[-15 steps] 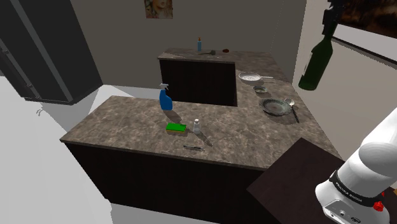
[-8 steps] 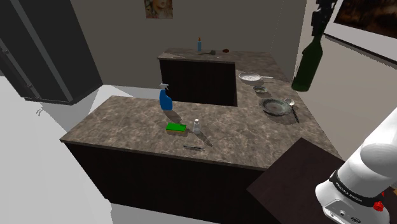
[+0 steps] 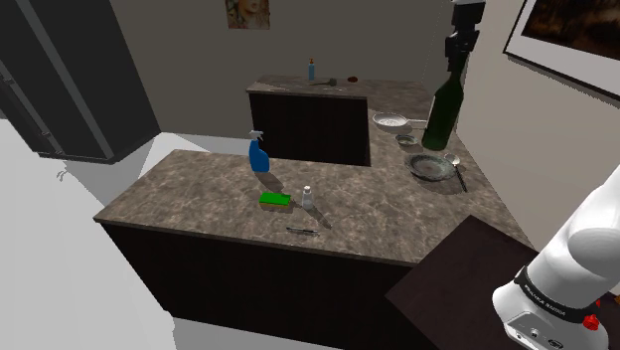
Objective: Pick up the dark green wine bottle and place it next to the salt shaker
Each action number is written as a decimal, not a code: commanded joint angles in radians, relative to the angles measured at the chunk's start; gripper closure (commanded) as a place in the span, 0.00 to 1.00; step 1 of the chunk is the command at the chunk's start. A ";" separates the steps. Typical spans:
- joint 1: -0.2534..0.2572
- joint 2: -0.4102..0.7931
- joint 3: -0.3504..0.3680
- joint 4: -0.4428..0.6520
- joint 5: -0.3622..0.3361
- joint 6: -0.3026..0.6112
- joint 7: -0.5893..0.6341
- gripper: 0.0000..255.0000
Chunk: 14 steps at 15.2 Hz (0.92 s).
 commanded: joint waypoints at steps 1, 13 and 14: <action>0.017 0.019 0.017 -0.013 0.010 0.028 0.038 1.00; 0.105 0.219 0.102 0.059 0.084 0.132 0.220 1.00; 0.111 0.242 0.108 0.075 0.091 0.137 0.233 1.00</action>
